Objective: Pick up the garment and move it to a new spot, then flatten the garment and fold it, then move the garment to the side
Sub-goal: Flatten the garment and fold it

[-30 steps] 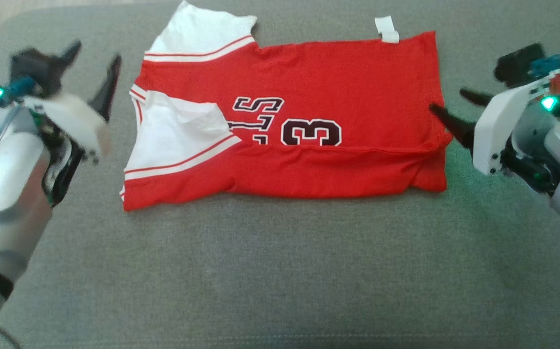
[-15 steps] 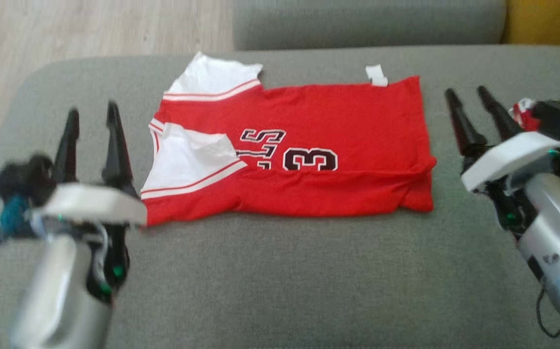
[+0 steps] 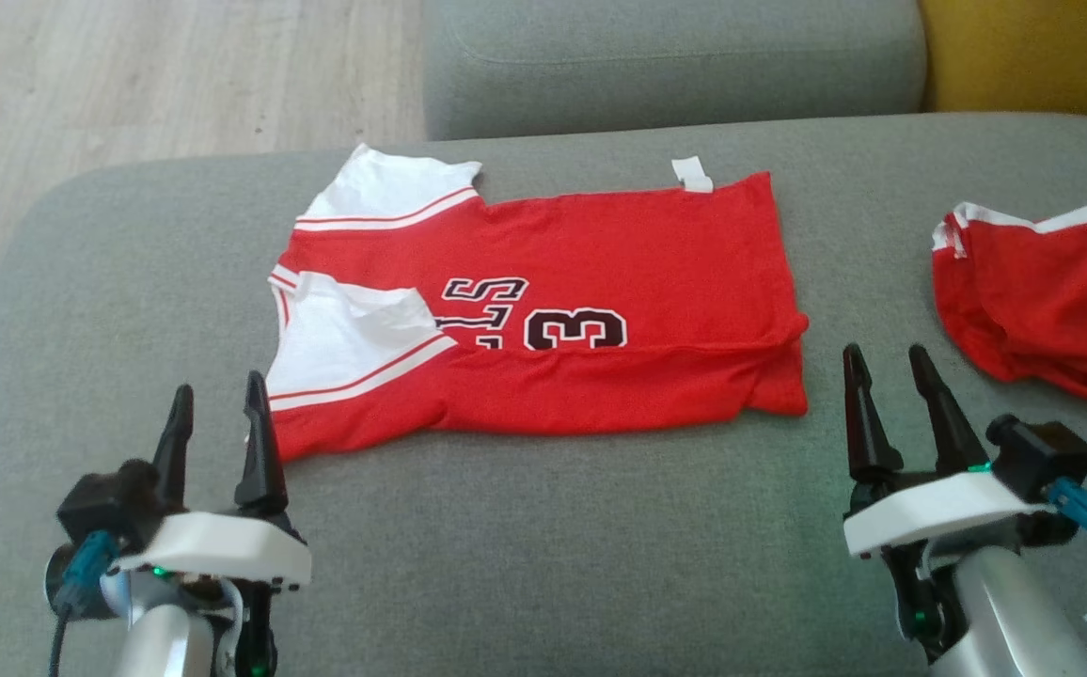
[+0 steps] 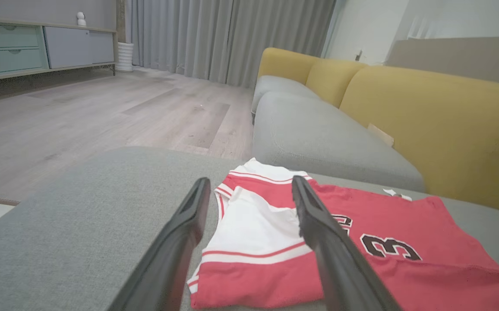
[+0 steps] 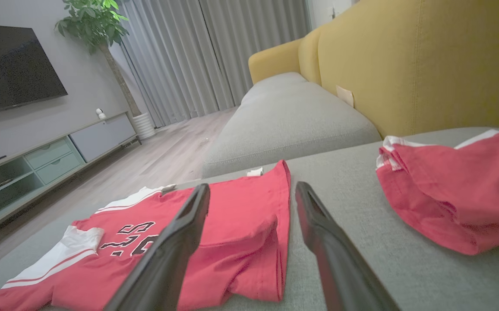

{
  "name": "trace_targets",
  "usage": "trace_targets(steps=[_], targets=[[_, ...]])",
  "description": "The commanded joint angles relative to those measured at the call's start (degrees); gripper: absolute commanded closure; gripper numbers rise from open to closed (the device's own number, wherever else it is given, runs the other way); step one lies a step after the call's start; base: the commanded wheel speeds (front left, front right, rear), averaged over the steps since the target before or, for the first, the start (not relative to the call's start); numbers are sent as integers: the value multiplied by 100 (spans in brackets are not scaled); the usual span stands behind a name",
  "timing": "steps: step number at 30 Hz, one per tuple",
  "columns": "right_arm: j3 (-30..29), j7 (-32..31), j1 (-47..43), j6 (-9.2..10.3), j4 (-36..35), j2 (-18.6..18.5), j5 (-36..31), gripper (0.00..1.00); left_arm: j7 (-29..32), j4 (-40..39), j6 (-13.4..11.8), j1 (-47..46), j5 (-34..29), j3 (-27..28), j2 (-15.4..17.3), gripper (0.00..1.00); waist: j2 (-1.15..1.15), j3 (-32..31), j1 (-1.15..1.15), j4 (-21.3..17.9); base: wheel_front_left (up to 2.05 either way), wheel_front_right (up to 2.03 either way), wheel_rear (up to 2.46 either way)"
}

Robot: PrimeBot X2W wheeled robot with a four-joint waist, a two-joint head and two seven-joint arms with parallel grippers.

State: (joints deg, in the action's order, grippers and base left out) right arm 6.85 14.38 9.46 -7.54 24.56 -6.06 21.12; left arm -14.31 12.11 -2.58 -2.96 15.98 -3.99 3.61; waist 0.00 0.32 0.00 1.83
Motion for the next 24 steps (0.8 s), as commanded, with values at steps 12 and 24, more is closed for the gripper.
trace_targets(steps=[12,24], targets=[[72,16,271,5,-528,208,-350,0,-69,1107,-54,-731,-722,458,28,0,0,436,0,-323,0,0,0],[134,-120,318,5,-719,228,-342,0,115,3121,-418,-1589,-803,542,277,0,0,696,0,-460,0,0,0]])
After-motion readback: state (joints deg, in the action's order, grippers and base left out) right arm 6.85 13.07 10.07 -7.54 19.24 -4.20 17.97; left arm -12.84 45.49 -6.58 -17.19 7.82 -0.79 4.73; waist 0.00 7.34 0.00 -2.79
